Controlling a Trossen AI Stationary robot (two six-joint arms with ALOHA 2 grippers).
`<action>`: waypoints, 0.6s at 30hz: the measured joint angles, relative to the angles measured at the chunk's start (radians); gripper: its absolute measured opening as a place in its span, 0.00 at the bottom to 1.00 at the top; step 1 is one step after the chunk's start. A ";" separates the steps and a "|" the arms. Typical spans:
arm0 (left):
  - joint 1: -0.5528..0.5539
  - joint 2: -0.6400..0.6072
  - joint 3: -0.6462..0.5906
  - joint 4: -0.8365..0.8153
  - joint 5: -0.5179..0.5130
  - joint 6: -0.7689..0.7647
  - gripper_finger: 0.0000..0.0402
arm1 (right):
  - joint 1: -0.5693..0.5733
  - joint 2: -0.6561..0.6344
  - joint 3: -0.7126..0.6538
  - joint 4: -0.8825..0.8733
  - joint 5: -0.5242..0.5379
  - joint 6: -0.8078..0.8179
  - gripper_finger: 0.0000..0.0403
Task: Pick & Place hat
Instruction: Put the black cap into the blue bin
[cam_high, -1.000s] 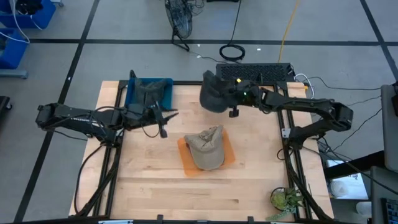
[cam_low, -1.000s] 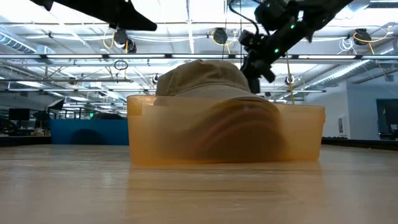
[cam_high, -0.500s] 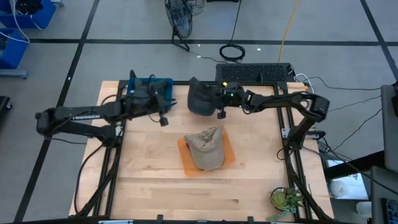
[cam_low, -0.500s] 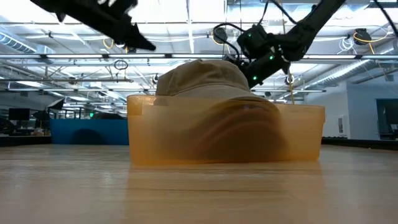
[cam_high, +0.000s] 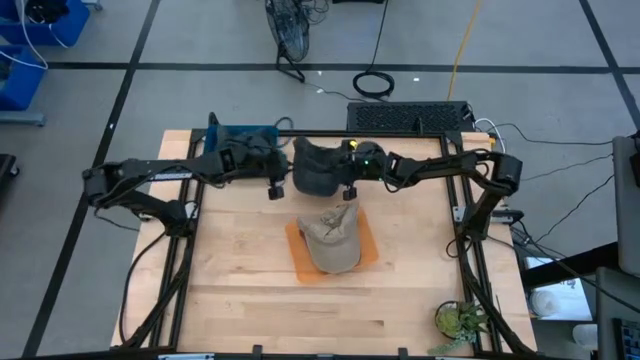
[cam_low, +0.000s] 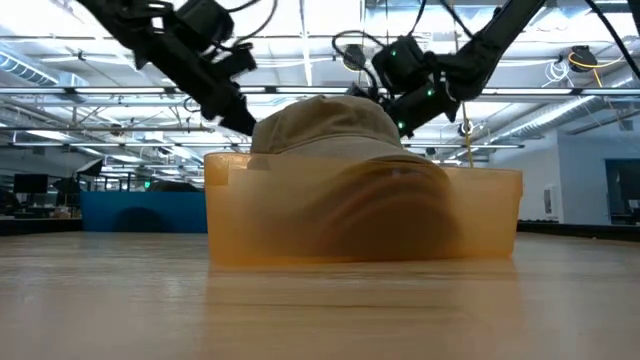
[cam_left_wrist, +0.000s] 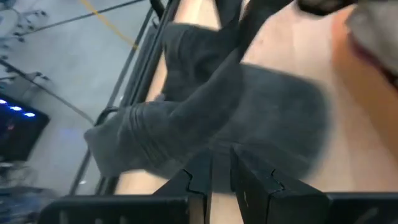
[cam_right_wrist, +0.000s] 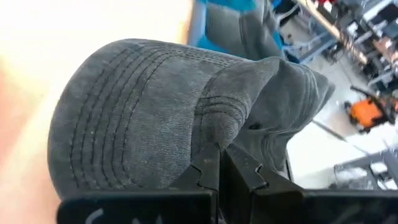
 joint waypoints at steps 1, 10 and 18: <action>-0.006 0.022 0.016 0.001 -0.024 0.005 0.16 | 0.012 -0.007 0.001 0.001 0.001 -0.001 0.01; -0.064 0.116 0.149 -0.020 -0.044 0.060 0.35 | 0.093 -0.022 0.001 0.006 0.085 -0.028 0.01; -0.101 0.139 0.146 -0.053 -0.050 0.098 0.61 | 0.095 -0.022 0.001 0.003 0.140 -0.005 0.01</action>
